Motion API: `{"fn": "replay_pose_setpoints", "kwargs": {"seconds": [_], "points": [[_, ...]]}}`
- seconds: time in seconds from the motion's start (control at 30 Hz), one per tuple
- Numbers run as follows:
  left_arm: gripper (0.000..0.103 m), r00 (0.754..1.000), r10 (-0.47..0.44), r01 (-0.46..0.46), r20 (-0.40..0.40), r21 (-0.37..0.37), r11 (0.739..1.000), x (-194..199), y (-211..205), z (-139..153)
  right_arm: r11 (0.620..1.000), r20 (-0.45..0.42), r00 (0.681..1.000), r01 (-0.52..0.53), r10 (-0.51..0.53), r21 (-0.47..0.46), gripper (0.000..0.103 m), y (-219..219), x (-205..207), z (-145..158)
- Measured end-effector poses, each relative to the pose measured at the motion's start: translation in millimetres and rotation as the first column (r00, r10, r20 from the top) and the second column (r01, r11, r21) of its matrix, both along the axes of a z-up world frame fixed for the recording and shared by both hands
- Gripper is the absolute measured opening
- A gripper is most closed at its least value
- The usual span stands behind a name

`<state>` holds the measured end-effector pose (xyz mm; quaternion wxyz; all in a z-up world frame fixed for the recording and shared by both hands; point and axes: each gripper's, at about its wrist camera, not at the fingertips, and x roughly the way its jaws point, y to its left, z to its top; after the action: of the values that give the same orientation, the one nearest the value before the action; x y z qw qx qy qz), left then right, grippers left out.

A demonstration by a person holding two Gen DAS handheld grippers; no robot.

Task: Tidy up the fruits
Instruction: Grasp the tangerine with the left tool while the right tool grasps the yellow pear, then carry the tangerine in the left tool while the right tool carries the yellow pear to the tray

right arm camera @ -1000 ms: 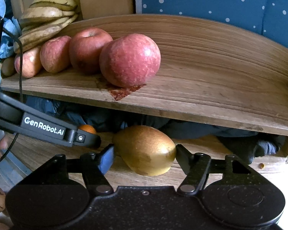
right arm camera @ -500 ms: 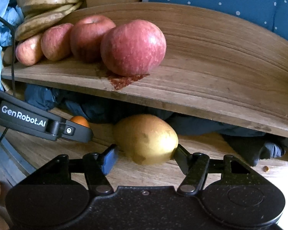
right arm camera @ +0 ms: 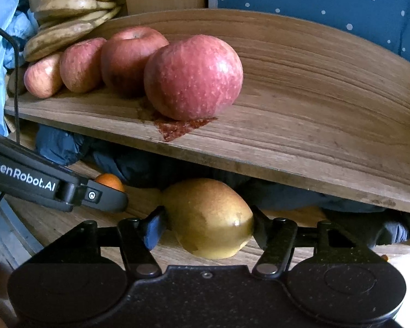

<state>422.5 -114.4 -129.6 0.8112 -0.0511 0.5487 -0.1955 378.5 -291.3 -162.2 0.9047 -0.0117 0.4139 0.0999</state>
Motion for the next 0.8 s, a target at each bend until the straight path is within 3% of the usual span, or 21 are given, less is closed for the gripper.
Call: {"fn": "replay_pose_setpoints", "kwargs": {"seconds": [0.43, 0.8], "points": [[0.035, 1.0, -0.004, 0.004, 0.021, 0.009, 1.0, -15.9, 7.2, 16.2, 0.996, 0.006, 0.999, 0.03, -0.031, 0.088, 0.063, 0.7, -32.4, 2.1], [0.035, 0.999, 0.008, -0.008, 0.044, 0.008, 1.0, -36.6, 12.3, 32.2, 0.994, 0.038, 0.999, 0.018, -0.022, 0.11, 0.063, 1.0, -52.5, 17.2]]}}
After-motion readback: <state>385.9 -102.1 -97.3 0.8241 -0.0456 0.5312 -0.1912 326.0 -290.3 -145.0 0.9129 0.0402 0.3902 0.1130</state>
